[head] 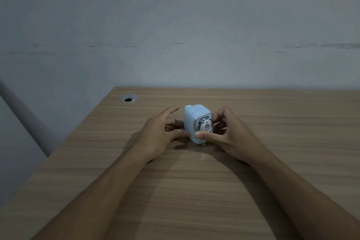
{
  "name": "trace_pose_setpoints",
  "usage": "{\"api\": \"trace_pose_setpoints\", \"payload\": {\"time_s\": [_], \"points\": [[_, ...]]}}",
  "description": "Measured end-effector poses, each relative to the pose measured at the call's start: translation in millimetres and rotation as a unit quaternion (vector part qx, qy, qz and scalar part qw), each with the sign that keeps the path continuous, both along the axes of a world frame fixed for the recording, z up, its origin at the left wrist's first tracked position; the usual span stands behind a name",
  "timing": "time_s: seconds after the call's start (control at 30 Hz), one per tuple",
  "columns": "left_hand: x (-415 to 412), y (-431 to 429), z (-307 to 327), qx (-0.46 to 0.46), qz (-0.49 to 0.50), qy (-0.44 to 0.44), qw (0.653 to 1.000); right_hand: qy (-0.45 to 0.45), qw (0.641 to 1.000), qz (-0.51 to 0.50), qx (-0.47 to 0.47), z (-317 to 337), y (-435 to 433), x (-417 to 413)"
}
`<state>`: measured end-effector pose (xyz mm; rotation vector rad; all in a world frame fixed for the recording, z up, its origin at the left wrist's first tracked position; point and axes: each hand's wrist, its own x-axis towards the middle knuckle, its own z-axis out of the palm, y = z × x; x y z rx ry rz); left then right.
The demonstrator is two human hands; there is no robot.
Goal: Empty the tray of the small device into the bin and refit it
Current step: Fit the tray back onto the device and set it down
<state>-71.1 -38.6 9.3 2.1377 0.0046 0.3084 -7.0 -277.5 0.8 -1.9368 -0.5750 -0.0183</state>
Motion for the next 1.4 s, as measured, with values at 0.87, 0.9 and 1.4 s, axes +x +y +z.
{"api": "trace_pose_setpoints", "payload": {"time_s": [0.87, 0.9, 1.4], "points": [[152.7, 10.2, -12.2, 0.045, -0.056, -0.035, 0.997, -0.092, 0.994, -0.058, -0.003, -6.7, 58.4, 149.3], [160.8, 11.6, -12.1, 0.058, -0.055, -0.035, 0.996, -0.091, 0.994, -0.061, -0.007, -7.5, 59.9, 157.1], [180.6, 13.8, -23.3, 0.170, 0.005, -0.020, 0.985, -0.111, 0.986, -0.113, -0.059, -27.3, 64.3, 180.6]]}}
